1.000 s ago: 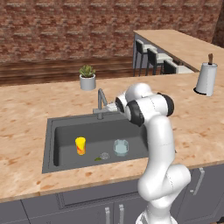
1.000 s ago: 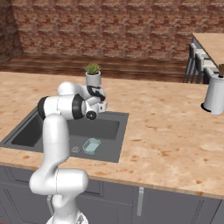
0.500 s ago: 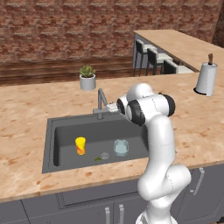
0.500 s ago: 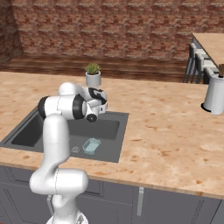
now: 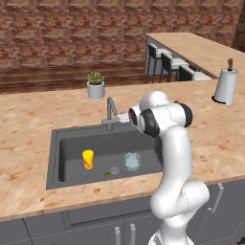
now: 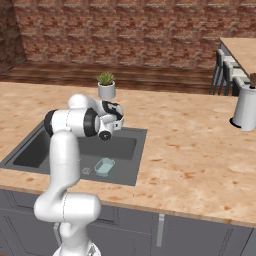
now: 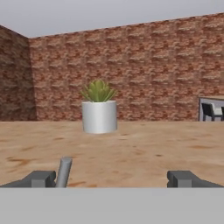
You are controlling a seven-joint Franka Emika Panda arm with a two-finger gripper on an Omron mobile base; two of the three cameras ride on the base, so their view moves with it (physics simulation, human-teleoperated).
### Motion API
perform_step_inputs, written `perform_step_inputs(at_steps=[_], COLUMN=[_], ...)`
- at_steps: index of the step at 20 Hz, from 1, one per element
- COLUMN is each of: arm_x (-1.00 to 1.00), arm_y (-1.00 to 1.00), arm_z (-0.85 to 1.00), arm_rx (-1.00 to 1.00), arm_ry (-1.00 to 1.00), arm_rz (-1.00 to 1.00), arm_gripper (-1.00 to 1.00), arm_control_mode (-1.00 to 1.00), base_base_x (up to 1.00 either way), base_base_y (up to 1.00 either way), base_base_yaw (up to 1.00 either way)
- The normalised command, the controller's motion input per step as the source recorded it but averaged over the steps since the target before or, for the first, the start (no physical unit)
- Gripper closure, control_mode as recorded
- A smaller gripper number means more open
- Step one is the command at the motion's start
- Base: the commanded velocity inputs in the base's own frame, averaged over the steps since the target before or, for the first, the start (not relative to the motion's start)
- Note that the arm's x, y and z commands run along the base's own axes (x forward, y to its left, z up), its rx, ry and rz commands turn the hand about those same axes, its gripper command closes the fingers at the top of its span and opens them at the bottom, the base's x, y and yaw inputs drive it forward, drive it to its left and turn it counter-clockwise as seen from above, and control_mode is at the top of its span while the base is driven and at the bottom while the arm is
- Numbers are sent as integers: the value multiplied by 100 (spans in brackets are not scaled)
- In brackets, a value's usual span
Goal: Pick the cup and tupperware and place them in the sink. Then turn on the water.
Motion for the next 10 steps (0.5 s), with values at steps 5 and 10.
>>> perform_step_inputs(at_steps=[5, 10], arm_x=[0, 0], arm_y=[-50, -51], arm_z=[0, 0], arm_rx=[0, 0], arm_ry=[0, 0], arm_rz=[0, 0], arm_gripper=[-100, -100], arm_control_mode=[-100, -100], base_base_x=[0, 0], base_base_y=[0, 0], base_base_yaw=[0, 0])
